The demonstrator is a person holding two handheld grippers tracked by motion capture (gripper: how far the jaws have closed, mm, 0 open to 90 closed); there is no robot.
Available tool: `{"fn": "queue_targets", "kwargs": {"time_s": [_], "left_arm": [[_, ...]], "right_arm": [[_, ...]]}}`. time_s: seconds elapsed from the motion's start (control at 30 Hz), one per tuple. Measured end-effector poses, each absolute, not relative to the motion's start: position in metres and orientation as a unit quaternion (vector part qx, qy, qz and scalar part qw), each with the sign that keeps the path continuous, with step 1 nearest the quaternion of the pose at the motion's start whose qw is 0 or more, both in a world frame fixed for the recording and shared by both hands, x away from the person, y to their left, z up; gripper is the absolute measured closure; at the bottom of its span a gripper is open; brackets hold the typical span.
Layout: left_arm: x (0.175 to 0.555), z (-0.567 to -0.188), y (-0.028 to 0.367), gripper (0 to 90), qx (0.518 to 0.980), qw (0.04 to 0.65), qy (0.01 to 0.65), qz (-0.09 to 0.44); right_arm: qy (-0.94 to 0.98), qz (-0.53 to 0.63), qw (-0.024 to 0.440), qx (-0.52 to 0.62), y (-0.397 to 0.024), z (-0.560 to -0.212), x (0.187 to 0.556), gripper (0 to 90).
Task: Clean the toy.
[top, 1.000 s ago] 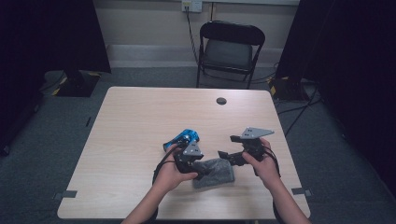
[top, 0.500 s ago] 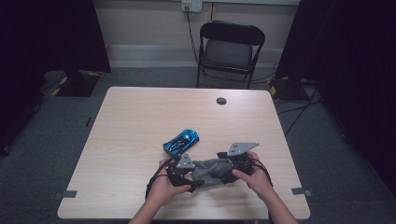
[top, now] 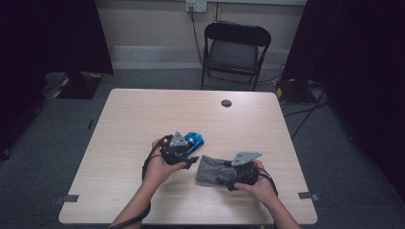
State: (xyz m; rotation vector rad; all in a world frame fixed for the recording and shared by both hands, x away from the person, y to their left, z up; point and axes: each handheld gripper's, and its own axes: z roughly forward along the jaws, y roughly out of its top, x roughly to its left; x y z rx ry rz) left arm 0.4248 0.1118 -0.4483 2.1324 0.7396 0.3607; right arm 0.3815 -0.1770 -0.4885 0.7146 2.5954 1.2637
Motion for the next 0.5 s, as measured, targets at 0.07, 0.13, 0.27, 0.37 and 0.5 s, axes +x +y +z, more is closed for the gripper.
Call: {"fn": "queue_targets", "kwargs": {"time_s": [0.07, 0.13, 0.27, 0.37, 0.5], "left_arm": [[0.438, -0.446, 0.118, 31.3, 0.848, 0.41, 0.301, 0.146], [0.448, -0.447, 0.12, 28.3, 0.849, 0.405, 0.309, 0.141], [0.462, -0.456, 0.123, 27.2, 0.847, 0.4, 0.321, 0.138], [0.468, -0.465, 0.123, 26.0, 0.849, 0.385, 0.336, 0.135], [0.472, -0.476, 0.125, 24.9, 0.848, 0.382, 0.343, 0.13]], "right_arm": [[0.867, 0.423, 0.087, 0.248, -0.18, -0.491, 0.382, 32.8], [0.865, 0.42, 0.089, 0.257, -0.182, -0.493, 0.382, 35.5], [0.866, 0.414, 0.097, 0.263, -0.181, -0.494, 0.381, 38.8], [0.863, 0.418, 0.103, 0.265, -0.181, -0.496, 0.379, 39.3], [0.858, 0.422, 0.107, 0.272, -0.181, -0.499, 0.377, 40.2]]}}
